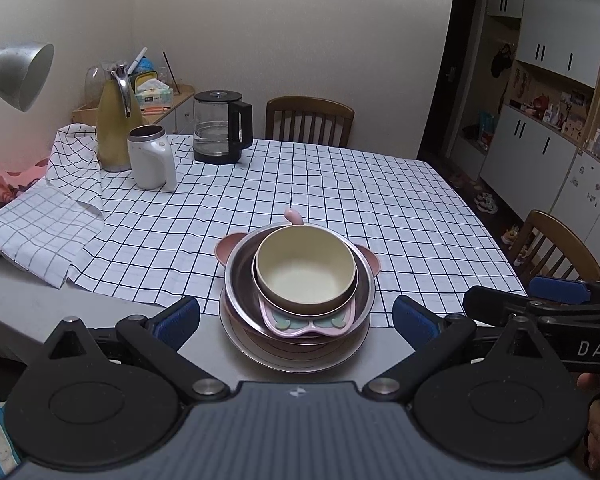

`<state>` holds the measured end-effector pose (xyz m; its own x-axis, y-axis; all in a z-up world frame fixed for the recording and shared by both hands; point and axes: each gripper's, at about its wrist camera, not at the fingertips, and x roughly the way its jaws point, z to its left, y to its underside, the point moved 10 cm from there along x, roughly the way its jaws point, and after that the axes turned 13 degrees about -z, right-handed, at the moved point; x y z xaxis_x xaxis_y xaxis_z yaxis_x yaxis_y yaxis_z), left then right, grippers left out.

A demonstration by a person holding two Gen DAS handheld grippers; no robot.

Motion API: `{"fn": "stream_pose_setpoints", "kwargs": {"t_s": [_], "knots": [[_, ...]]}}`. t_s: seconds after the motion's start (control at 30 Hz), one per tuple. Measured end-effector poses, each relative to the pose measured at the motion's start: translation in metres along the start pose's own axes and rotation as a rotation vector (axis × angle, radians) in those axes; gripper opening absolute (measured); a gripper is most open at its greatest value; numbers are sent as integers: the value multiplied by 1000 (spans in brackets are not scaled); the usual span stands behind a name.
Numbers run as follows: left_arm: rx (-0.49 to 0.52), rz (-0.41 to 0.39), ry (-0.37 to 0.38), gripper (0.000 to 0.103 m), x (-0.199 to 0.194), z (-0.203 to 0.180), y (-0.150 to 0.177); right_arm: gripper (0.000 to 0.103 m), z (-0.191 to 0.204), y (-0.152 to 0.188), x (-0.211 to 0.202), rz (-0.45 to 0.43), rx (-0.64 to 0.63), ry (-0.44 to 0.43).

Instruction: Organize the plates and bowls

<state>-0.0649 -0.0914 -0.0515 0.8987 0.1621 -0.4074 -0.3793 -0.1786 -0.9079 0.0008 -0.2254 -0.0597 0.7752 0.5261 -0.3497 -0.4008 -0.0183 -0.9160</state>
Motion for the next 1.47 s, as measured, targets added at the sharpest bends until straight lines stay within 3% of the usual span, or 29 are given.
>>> {"fn": "stream_pose_setpoints", "kwargs": {"t_s": [1.47], "knots": [[-14,50,-19,103,14,6,8,103,-5,9,13,38,40,7]]}}
